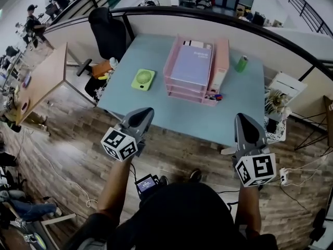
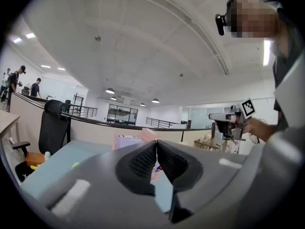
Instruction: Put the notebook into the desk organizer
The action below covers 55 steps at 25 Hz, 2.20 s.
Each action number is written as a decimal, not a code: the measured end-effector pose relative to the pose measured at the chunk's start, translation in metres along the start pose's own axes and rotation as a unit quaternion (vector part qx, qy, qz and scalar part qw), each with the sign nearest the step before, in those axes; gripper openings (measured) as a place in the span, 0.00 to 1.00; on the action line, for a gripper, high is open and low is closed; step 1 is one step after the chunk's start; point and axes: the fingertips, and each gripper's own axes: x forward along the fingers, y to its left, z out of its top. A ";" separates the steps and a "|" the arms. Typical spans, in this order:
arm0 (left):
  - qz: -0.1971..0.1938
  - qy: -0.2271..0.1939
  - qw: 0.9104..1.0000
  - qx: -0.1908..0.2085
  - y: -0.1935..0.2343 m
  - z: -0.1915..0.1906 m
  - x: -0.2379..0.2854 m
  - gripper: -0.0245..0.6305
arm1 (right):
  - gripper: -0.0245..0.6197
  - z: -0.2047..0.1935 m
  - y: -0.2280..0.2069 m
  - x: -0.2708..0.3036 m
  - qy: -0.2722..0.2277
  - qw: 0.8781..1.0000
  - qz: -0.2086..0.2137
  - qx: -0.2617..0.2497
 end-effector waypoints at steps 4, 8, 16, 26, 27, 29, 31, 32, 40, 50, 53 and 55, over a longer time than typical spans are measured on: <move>0.019 0.004 1.000 -0.002 -0.002 -0.003 0.011 0.13 | 0.04 -0.005 -0.019 0.006 -0.004 1.000 0.016 0.007; 0.032 0.007 0.999 -0.013 -0.006 -0.008 0.026 0.13 | 0.04 -0.011 -0.039 0.007 -0.008 1.000 0.027 0.015; 0.040 0.019 0.998 -0.039 -0.006 -0.019 0.060 0.13 | 0.04 -0.020 -0.073 0.004 -0.004 0.999 0.027 0.021; 0.009 0.024 0.996 -0.083 0.024 -0.038 0.106 0.13 | 0.04 -0.022 -0.068 0.021 0.014 1.000 0.003 0.008; 0.006 0.026 0.996 -0.086 0.029 -0.039 0.110 0.13 | 0.04 -0.021 -0.067 0.021 0.014 1.000 -0.003 0.007; 0.001 0.029 0.995 -0.096 0.039 -0.041 0.116 0.13 | 0.04 -0.018 -0.068 0.022 0.013 1.000 -0.016 0.004; -0.001 0.031 0.993 -0.112 0.050 -0.044 0.124 0.13 | 0.04 -0.015 -0.069 0.025 0.016 0.999 -0.031 0.002; -0.002 0.033 0.992 -0.120 0.056 -0.046 0.128 0.13 | 0.04 -0.014 -0.068 0.027 0.018 0.999 -0.036 0.002; -0.025 0.058 0.984 -0.166 0.092 -0.072 0.163 0.13 | 0.04 -0.020 -0.058 0.042 0.029 0.997 -0.077 0.001; -0.046 0.078 0.963 -0.256 0.119 -0.108 0.197 0.36 | 0.04 -0.023 -0.044 0.050 0.053 0.991 -0.125 -0.009; -0.044 0.072 0.953 -0.291 0.124 -0.114 0.204 0.37 | 0.04 -0.028 -0.044 0.051 0.058 0.990 -0.131 -0.009; -0.040 0.071 0.950 -0.303 0.126 -0.116 0.208 0.37 | 0.04 -0.030 -0.046 0.052 0.059 0.989 -0.133 -0.008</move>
